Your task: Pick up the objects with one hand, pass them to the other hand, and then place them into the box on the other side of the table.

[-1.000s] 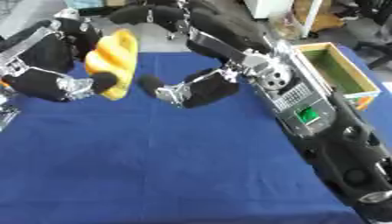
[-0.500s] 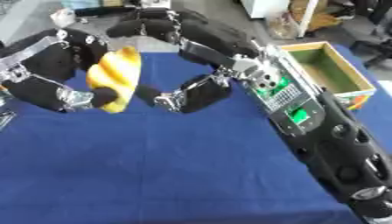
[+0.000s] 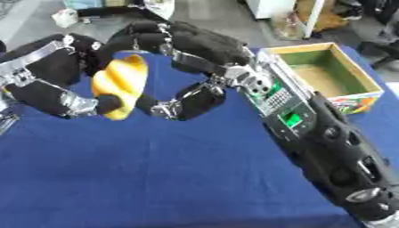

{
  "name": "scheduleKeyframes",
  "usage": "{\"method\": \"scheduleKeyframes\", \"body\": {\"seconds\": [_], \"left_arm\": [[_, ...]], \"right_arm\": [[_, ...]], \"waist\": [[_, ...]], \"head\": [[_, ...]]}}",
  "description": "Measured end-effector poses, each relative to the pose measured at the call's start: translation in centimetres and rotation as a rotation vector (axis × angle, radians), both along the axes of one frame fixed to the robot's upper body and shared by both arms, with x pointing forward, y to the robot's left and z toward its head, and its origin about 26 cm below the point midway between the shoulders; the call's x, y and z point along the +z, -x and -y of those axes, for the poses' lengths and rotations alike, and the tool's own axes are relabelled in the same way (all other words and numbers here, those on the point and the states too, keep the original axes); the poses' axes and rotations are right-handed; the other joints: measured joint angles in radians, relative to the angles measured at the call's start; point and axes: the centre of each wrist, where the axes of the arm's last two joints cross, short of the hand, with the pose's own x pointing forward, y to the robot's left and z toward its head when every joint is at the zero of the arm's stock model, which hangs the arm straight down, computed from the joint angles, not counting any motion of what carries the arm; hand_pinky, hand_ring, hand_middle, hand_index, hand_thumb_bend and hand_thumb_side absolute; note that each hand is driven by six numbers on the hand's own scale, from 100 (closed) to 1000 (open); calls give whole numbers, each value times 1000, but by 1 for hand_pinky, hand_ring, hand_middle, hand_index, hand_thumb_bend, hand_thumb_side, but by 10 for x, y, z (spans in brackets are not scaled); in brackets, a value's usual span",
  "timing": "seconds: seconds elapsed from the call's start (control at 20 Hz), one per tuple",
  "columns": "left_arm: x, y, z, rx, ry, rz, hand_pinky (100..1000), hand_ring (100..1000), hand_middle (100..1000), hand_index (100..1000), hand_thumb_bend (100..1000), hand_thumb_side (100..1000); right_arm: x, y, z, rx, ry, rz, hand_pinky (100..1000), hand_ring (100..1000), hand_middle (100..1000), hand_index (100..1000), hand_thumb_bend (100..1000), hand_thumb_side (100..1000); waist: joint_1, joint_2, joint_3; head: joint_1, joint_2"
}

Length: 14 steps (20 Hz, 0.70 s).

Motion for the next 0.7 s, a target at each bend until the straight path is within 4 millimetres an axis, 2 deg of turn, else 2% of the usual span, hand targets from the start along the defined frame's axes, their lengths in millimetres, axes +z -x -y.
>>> {"method": "scheduleKeyframes", "body": {"seconds": [0.45, 0.7], "left_arm": [[-2, -3, -4, 16, -6, -12, 409, 398, 379, 492, 485, 100], [-5, -6, -6, 30, 0, -17, 409, 398, 379, 492, 487, 100]], "right_arm": [[-2, -1, 0, -1, -25, -1, 825, 832, 819, 720, 151, 100], [-3, -1, 0, -6, -78, -13, 814, 809, 780, 509, 102, 100]], "waist": [[0, 0, -2], [0, 0, -2]], "head": [[1, 0], [3, 0]]}}
